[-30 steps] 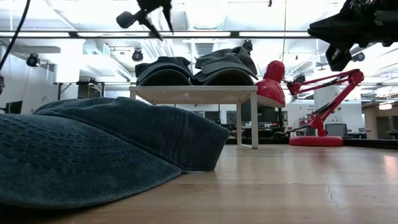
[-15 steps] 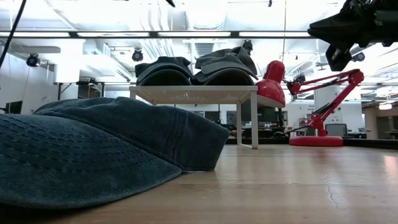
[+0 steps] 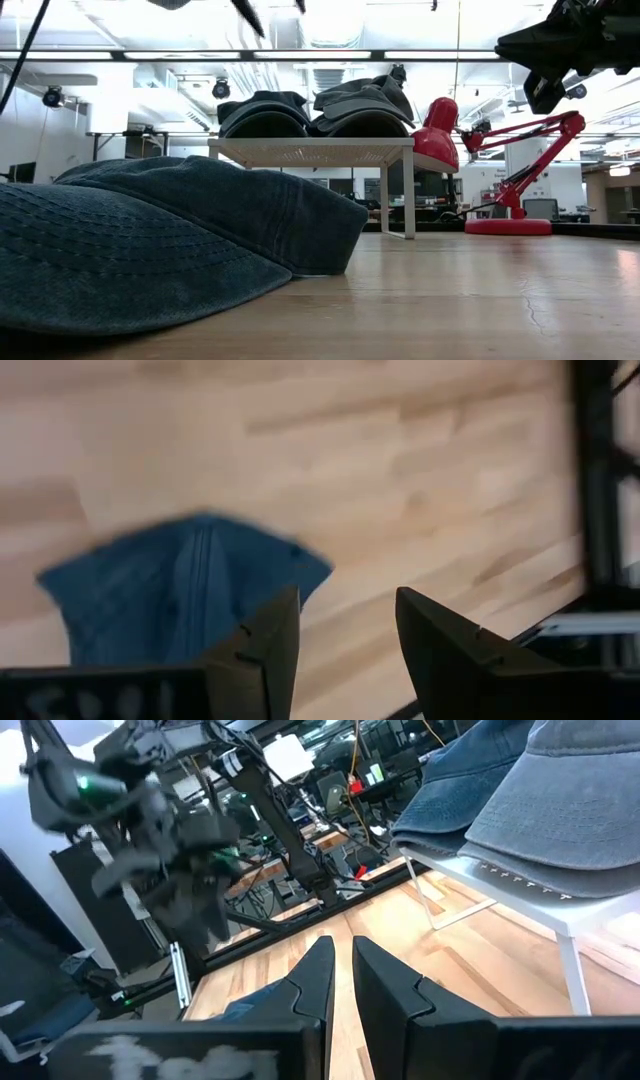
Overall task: Pick & Place hat
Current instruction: Stack the blue cap on top of the blue caps on the shelf
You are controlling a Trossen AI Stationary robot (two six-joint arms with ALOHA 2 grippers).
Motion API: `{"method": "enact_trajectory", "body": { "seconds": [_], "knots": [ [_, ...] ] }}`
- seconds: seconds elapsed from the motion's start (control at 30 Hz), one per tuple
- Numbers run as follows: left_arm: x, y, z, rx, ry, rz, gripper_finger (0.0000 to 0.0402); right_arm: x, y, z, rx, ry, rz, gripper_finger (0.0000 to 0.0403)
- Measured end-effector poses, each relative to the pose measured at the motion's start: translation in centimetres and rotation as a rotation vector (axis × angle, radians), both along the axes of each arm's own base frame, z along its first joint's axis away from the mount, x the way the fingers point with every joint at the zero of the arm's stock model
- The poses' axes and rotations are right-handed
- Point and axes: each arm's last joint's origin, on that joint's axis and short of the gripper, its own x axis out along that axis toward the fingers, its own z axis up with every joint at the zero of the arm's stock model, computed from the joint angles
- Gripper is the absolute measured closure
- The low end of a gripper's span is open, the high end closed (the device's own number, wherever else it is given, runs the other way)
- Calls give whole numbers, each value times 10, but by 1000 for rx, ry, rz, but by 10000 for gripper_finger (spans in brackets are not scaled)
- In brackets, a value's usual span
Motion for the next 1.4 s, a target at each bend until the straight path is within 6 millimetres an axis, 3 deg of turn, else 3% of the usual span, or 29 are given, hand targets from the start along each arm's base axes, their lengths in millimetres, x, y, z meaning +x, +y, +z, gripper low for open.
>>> {"method": "enact_trajectory", "body": {
  "seconds": [0.3, 0.93, 1.4],
  "knots": [
    [13, -17, -32, -83, 124, -48, 244, 0, 0, 0, -4, 1, 0, 364],
    [2, -28, -40, -74, 208, -36, 244, 0, 0, 0, -3, 2, -7, 364],
    [-6, -38, -90, -104, 249, 4, 244, 0, 0, 0, -3, 1, -9, 364]
  ]
}}
